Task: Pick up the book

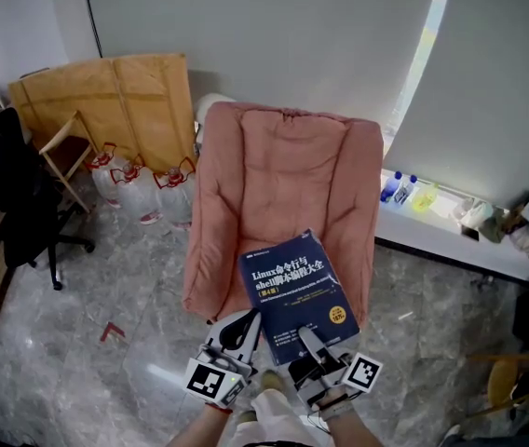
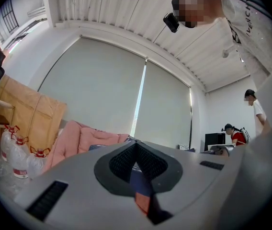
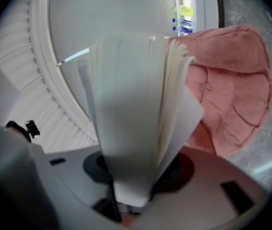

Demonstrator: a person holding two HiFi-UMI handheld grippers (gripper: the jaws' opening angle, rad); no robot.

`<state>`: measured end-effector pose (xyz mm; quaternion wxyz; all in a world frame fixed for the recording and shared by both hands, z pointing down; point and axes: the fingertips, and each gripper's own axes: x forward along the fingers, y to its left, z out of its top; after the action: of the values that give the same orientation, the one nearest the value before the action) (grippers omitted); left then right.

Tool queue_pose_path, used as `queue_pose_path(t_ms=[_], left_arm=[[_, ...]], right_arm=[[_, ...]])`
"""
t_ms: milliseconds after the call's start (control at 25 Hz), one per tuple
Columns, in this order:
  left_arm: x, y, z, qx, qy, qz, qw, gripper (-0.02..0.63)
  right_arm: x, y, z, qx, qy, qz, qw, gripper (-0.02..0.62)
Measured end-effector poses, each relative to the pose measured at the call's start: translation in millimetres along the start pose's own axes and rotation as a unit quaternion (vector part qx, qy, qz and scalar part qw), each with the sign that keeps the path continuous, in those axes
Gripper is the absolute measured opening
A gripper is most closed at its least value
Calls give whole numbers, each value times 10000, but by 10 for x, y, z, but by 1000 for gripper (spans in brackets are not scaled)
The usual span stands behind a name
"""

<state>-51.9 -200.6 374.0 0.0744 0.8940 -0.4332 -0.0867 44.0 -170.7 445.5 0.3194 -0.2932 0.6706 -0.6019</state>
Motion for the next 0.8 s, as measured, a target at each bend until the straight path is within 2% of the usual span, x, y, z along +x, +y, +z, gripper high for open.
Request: queue_pose_path(t_ms=[520,800], left_arm=[[-22,-93,47,69,25,-107,9999,13],[-39,-59,117,115,7,-11,9999,13]], right_arm=[[-15,97,9,14,-14,5,10000,176],[1,179,14,-9,9,73,10000,178]])
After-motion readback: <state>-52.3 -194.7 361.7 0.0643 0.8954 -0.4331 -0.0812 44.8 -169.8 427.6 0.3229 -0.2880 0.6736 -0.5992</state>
